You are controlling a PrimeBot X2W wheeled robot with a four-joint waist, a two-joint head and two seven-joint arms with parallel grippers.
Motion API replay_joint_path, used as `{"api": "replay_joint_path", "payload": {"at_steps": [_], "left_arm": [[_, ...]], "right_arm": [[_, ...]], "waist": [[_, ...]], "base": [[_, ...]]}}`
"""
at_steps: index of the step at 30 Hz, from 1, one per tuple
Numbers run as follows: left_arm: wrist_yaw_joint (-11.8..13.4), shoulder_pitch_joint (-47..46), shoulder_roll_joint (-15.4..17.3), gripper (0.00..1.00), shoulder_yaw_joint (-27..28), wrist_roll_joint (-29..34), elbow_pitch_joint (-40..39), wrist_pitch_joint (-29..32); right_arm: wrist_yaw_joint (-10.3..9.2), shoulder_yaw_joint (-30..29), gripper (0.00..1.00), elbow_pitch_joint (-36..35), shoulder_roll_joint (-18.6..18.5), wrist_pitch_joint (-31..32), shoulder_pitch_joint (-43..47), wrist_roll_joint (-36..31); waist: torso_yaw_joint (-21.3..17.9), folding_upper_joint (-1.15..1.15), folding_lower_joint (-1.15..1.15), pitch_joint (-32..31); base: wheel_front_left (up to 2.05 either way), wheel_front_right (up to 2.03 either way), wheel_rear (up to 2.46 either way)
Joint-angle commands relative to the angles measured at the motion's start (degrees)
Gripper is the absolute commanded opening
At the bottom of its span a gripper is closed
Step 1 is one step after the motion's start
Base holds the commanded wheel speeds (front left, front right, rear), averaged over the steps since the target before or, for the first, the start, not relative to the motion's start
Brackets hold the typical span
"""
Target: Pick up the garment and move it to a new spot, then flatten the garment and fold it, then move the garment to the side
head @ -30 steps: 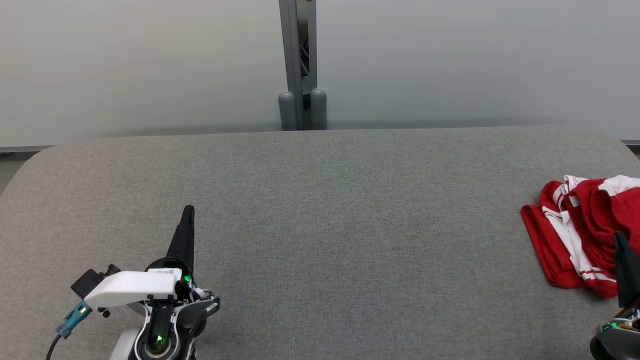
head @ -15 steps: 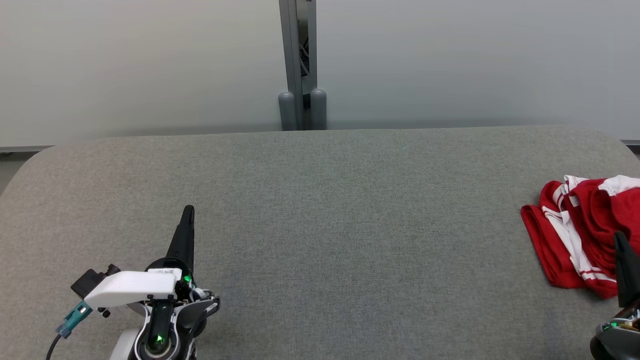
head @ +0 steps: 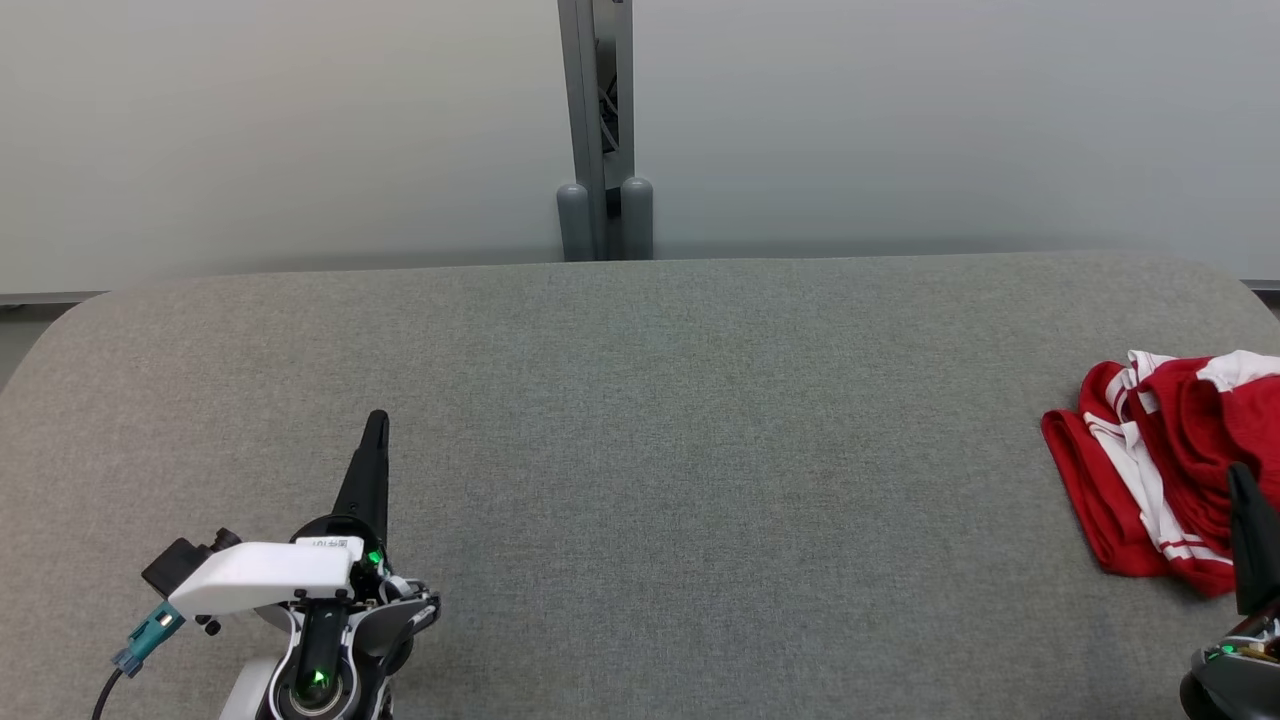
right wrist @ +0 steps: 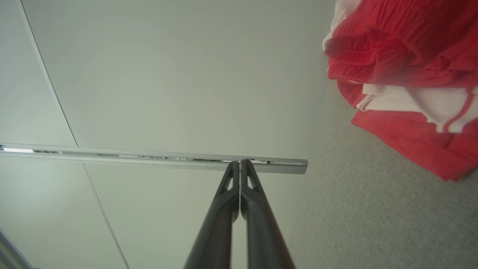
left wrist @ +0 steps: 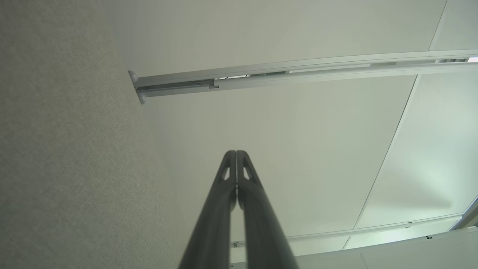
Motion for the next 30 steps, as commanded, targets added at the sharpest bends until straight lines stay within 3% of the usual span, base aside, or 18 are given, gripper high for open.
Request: {"api": "replay_joint_path", "payload": {"at_steps": [1, 30], "left_arm": [[-0.25, -0.95, 0.32, 0.0, 0.06, -0.05, 0.02, 0.14], [-0.25, -0.95, 0.32, 0.0, 0.06, -0.05, 0.01, 0.14]], "right_arm": [[0.0, -0.04, 0.0, -0.28, -0.49, 0.23, -0.25, 0.41], [0.0, -0.04, 0.0, -0.28, -0.49, 0.23, -0.24, 0.42]], "waist": [[0.0, 0.0, 0.0, 0.0], [0.0, 0.0, 0.0, 0.0]], "base": [[0.0, 0.0, 0.0], [0.0, 0.0, 0.0]]}}
